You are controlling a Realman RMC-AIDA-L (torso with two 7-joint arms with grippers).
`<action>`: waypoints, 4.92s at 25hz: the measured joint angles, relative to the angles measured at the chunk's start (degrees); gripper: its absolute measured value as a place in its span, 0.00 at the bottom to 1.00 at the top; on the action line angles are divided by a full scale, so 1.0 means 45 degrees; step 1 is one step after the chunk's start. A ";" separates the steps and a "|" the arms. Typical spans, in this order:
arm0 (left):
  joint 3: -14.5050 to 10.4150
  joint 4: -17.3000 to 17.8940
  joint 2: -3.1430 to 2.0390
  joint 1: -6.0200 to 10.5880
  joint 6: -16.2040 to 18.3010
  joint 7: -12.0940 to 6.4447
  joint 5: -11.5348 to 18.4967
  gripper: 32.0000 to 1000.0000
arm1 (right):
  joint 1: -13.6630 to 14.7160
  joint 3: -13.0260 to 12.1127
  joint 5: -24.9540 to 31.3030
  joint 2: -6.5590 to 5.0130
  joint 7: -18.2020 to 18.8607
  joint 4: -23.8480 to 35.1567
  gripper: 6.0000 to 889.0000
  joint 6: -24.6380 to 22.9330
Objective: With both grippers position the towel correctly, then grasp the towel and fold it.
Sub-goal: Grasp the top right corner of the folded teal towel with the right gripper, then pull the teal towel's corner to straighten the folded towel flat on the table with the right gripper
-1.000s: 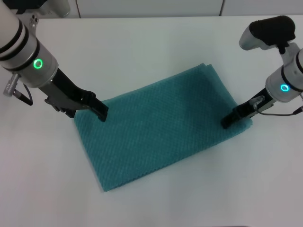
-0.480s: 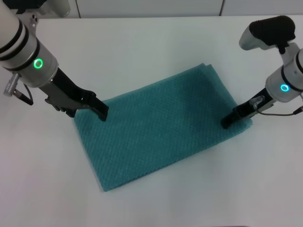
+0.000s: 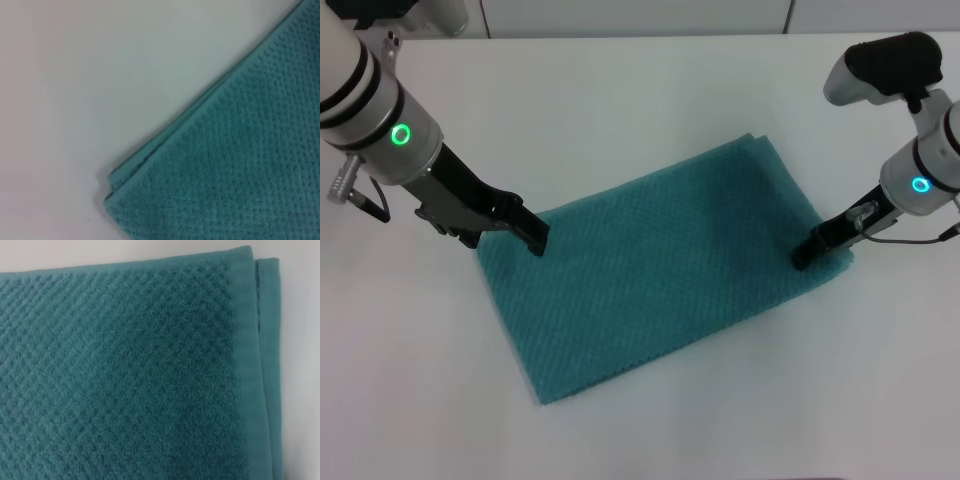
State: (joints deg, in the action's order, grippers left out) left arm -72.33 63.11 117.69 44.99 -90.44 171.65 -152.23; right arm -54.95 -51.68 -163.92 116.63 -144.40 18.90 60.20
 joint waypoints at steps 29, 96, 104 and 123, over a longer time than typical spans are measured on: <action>0.0000 0.0000 0.0000 -0.0058 0.0000 0.0000 -0.0038 0.91 | 0.0027 0.0020 -0.0001 0.0077 0.0158 0.0118 0.11 0.0044; 0.0078 0.0097 -0.0060 -0.0358 0.0001 0.0000 -0.0078 0.91 | 0.0027 0.0034 0.0645 0.0486 0.2508 0.0958 0.15 0.3972; 0.0078 0.0097 -0.0060 -0.0356 0.0001 0.0000 -0.0078 0.91 | -0.0026 -0.0052 0.0645 0.0508 0.2689 0.0884 0.16 0.4130; 0.0078 0.0118 -0.0059 -0.0350 0.0021 0.0000 -0.0078 0.91 | -0.0056 -0.0137 0.0784 0.0547 0.2912 0.0845 0.17 0.4414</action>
State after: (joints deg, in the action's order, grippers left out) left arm -71.98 63.63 117.42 43.42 -90.35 171.65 -152.58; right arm -55.20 -52.30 -160.39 119.09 -131.30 22.70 80.07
